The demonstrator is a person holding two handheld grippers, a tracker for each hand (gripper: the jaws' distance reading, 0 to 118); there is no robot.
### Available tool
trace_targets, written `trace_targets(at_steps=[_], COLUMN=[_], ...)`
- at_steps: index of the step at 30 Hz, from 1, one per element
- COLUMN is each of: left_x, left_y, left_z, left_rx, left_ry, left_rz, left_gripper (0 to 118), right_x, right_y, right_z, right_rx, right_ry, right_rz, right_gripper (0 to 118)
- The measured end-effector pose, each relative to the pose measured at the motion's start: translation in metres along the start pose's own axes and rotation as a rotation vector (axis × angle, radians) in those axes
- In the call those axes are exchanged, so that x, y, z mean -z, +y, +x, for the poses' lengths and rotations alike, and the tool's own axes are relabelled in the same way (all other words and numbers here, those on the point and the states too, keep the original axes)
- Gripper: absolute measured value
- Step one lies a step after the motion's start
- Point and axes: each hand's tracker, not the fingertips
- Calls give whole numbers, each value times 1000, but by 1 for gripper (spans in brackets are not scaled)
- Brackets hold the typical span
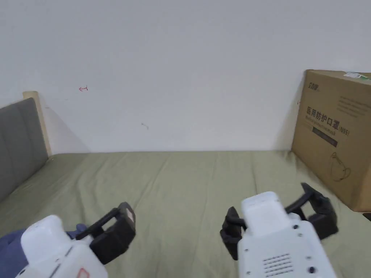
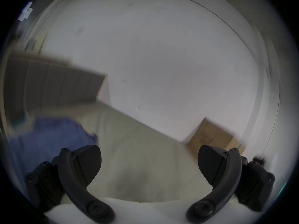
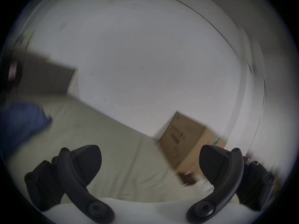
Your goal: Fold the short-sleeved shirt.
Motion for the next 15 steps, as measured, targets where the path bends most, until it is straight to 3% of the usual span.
trace_targets(at_steps=[2,4,7,9,10,13,14,15], left_x=[8,16,22,21,20,14,12,10], left_y=[-11,-24,-30,-26,-22,-9,-8,-10], left_z=[-26,-46,-50,-34,-27,12,26,37], left_rx=[-269,-413,-344,-177,-86,286,445,592], left_ry=[-8,-9,67,98,96,170,176,171], left_rz=[-52,-100,-146,-133,-109,-42,0,37], left_gripper=[118,118,118,118,118,118,118,118], right_x=[2,5,15,19,21,28,32,35], right_y=[-1,-5,-8,-7,-3,3,-4,-16], right_z=[-22,-37,-47,-40,-30,17,33,42], right_rx=[-225,-347,-387,-318,-185,385,611,774], right_ry=[-33,-31,76,79,101,248,306,340], right_rz=[12,7,-63,-52,-68,-177,-212,-238], right_gripper=[118,118,118,118,118,118,118,118])
